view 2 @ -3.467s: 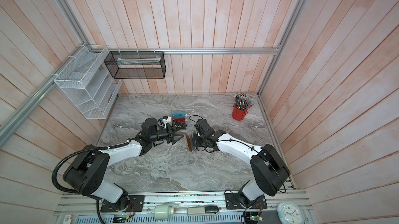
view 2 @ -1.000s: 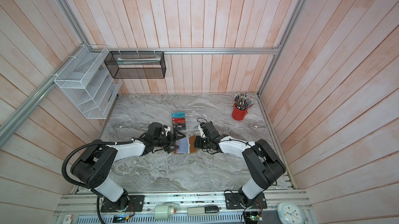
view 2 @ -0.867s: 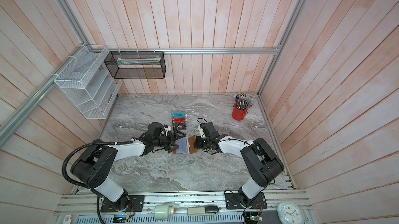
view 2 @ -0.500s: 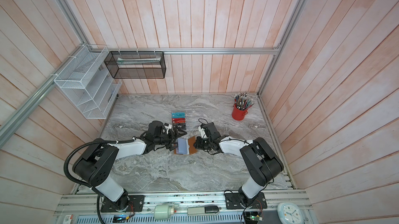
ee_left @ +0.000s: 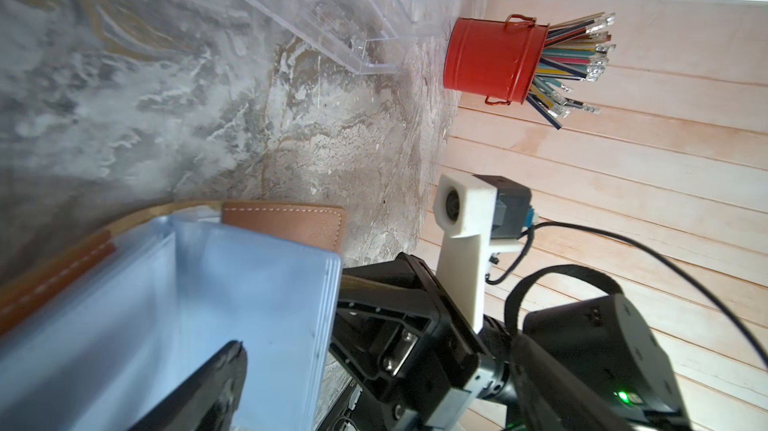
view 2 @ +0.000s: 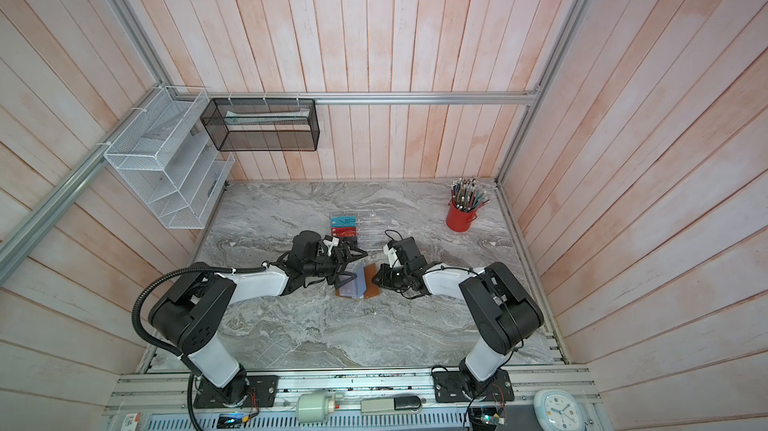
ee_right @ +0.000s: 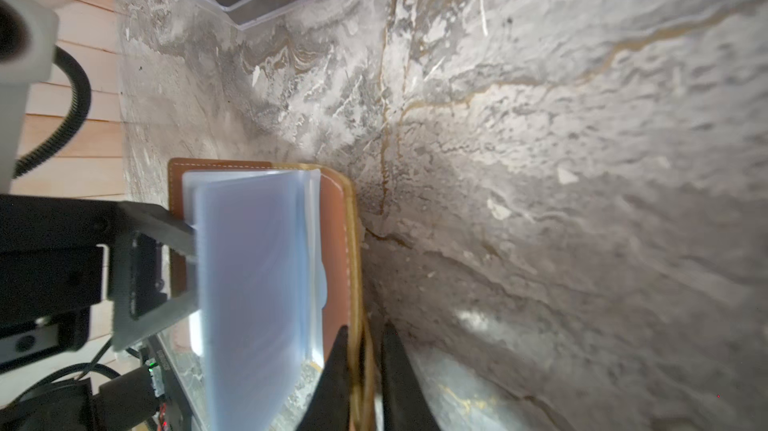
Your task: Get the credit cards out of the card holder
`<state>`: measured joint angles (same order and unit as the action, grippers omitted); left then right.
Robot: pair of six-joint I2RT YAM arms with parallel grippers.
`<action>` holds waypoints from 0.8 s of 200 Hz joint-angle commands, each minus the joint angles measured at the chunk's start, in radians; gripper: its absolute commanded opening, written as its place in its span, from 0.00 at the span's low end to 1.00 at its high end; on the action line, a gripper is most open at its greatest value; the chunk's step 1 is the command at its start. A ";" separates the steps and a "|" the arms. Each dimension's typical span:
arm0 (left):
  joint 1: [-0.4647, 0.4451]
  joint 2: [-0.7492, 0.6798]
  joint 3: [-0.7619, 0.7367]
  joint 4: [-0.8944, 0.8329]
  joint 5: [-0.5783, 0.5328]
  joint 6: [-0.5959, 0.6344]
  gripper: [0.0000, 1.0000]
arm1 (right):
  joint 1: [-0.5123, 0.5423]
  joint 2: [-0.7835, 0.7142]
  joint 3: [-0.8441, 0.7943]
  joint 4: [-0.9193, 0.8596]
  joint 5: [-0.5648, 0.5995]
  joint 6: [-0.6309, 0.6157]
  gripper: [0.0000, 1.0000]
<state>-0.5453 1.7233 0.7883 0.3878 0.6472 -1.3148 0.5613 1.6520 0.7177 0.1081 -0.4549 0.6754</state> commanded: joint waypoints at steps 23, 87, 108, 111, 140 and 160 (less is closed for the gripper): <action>-0.021 0.061 0.032 0.049 -0.001 -0.029 1.00 | -0.007 -0.032 -0.033 0.013 -0.025 0.014 0.30; -0.033 0.090 0.011 0.051 -0.018 -0.034 1.00 | -0.025 -0.107 -0.060 -0.004 -0.024 0.014 0.44; -0.034 0.093 -0.004 0.065 -0.021 -0.042 1.00 | -0.024 -0.115 -0.073 0.026 -0.056 0.022 0.48; -0.034 0.093 -0.005 0.067 -0.021 -0.044 1.00 | -0.025 -0.114 -0.075 0.033 -0.061 0.024 0.48; -0.033 0.097 -0.013 0.075 -0.024 -0.044 1.00 | -0.026 -0.125 -0.107 0.086 -0.090 0.053 0.52; -0.034 0.111 -0.012 0.081 -0.023 -0.045 1.00 | -0.025 -0.137 -0.114 0.099 -0.103 0.063 0.53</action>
<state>-0.5789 1.8069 0.7933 0.4397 0.6418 -1.3556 0.5396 1.5463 0.6186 0.1635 -0.5205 0.7151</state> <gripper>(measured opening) 0.999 0.525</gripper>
